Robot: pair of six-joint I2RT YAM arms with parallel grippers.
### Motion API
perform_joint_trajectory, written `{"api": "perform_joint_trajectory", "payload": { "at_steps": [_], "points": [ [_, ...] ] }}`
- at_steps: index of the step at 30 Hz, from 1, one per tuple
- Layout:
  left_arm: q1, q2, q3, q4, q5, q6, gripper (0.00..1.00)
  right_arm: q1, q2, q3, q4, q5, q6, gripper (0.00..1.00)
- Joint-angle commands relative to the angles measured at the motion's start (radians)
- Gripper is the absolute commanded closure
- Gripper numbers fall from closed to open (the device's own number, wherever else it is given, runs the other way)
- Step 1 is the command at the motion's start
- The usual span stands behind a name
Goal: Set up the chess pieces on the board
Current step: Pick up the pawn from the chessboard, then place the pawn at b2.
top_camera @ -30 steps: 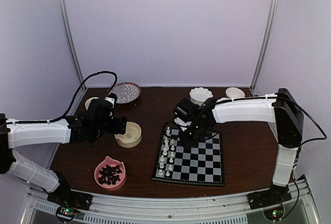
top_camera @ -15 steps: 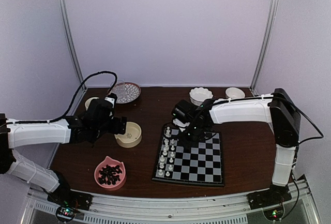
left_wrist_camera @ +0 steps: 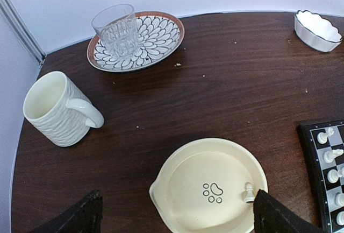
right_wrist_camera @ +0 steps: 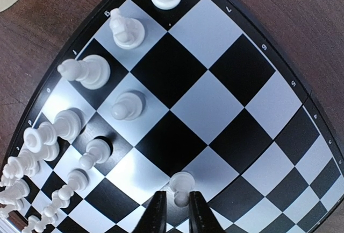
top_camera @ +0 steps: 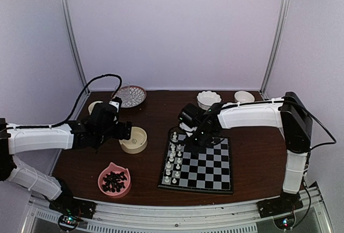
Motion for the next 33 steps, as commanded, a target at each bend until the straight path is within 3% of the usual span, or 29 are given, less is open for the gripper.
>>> {"api": "perform_joint_trajectory", "payload": {
  "at_steps": [1,11,20,33],
  "points": [
    [0.005,-0.009,-0.003,0.046,0.010,0.003,0.02,-0.002,0.011,0.020,0.018,0.024,-0.001,0.84],
    [0.005,-0.009,-0.002,0.044,0.018,0.001,0.02,-0.002,-0.012,0.000,0.053,0.059,-0.007,0.91],
    [0.006,-0.014,-0.003,0.043,0.028,-0.003,0.02,-0.011,-0.082,-0.068,0.192,0.078,-0.017,0.92],
    [0.005,-0.013,-0.002,0.046,0.041,-0.003,0.02,-0.022,-0.020,-0.017,0.248,0.039,-0.040,0.90]
  ]
}}
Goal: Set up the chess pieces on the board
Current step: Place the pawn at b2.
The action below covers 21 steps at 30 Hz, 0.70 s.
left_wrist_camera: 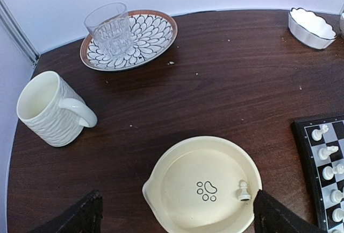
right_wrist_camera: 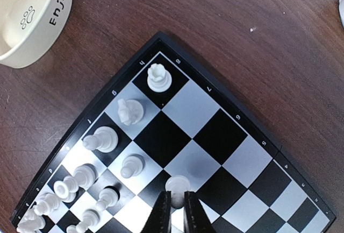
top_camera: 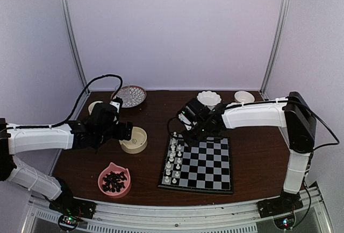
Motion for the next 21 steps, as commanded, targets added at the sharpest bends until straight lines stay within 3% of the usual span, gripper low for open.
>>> {"api": "perform_joint_trajectory", "payload": {
  "at_steps": [1,21],
  "points": [
    [0.005,-0.012,-0.001,0.046,0.012,-0.003,0.03,-0.006,0.028,0.045,0.024,-0.008,-0.013,0.90],
    [0.005,-0.022,-0.003,0.043,0.028,-0.009,0.02,-0.012,0.097,0.100,0.035,-0.015,-0.029,0.91]
  ]
}}
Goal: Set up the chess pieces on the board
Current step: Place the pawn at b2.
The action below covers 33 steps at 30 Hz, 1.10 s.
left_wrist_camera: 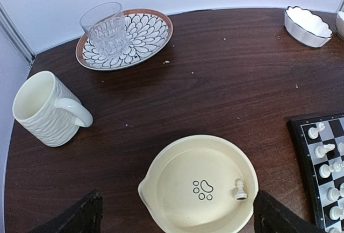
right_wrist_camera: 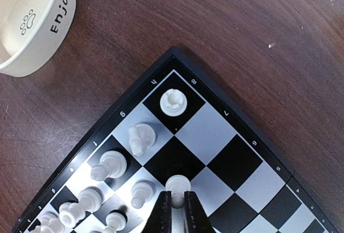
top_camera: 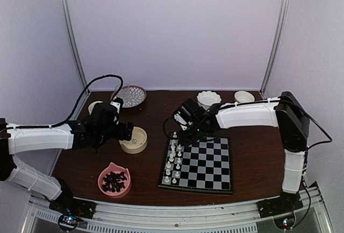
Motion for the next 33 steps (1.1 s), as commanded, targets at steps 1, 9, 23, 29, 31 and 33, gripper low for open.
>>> {"api": "perform_joint_trajectory", "payload": {
  "at_steps": [1,9,23,29,31,33],
  "points": [
    [0.005,-0.024,-0.003,0.043,0.011,-0.009,0.02,-0.006,0.023,0.039,0.012,0.002,-0.006,0.91],
    [0.006,-0.030,-0.003,0.041,0.019,-0.013,0.02,-0.009,0.044,0.057,0.011,-0.028,-0.007,0.90],
    [0.005,-0.024,-0.002,0.037,0.026,-0.018,0.02,-0.012,0.052,0.066,0.005,-0.027,-0.005,0.81],
    [0.011,-0.007,0.031,-0.048,-0.022,-0.089,0.02,-0.012,-0.018,0.011,0.050,0.017,-0.001,0.78],
    [0.022,0.002,0.038,-0.072,-0.019,-0.107,0.03,-0.012,-0.055,-0.017,0.077,0.030,-0.003,0.77],
    [0.035,0.015,0.054,-0.105,-0.022,-0.131,0.03,-0.012,-0.082,-0.034,0.089,0.040,-0.004,0.77]
  ]
}}
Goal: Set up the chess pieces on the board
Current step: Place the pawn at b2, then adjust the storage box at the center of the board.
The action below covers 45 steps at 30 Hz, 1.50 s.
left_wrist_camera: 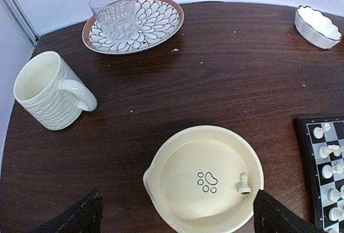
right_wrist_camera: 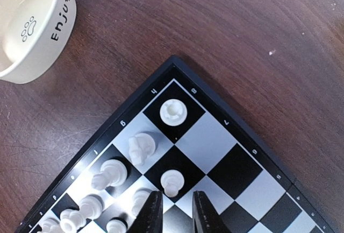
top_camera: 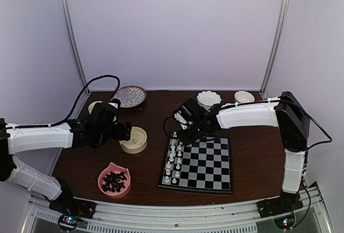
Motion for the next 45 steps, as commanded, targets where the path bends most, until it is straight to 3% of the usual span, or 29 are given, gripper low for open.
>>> {"api": "perform_joint_trajectory", "payload": {
  "at_steps": [1,9,17,25,29,32,33,34,39,45],
  "points": [
    [0.035,0.030,0.057,-0.071,-0.024,-0.078,0.02,-0.006,-0.112,-0.045,0.065,0.055,-0.002,0.77],
    [0.120,0.130,0.111,-0.175,0.078,-0.185,0.04,-0.006,-0.221,-0.148,0.154,0.093,0.004,0.76],
    [0.181,0.253,0.154,-0.159,0.214,-0.128,0.26,-0.005,-0.269,-0.213,0.201,0.109,0.010,0.76],
    [0.202,0.398,0.234,-0.206,0.212,-0.099,0.42,-0.006,-0.301,-0.258,0.240,0.119,0.011,0.76],
    [0.211,0.435,0.259,-0.231,0.205,-0.094,0.63,-0.006,-0.340,-0.297,0.277,0.126,0.004,0.77],
    [0.211,0.420,0.256,-0.230,0.195,-0.073,0.85,-0.006,-0.375,-0.328,0.309,0.126,-0.005,0.76],
    [0.211,0.412,0.254,-0.226,0.196,-0.060,0.96,-0.006,-0.388,-0.337,0.317,0.125,-0.009,0.76],
    [0.211,0.403,0.252,-0.223,0.196,-0.048,1.00,-0.005,-0.397,-0.344,0.325,0.121,-0.010,0.76],
    [0.191,0.320,0.221,-0.203,0.152,-0.010,1.00,-0.002,-0.417,-0.362,0.346,0.105,-0.019,0.76],
    [0.054,0.123,0.109,-0.039,-0.091,0.129,1.00,0.021,-0.453,-0.402,0.416,0.044,-0.063,0.76]
  ]
}}
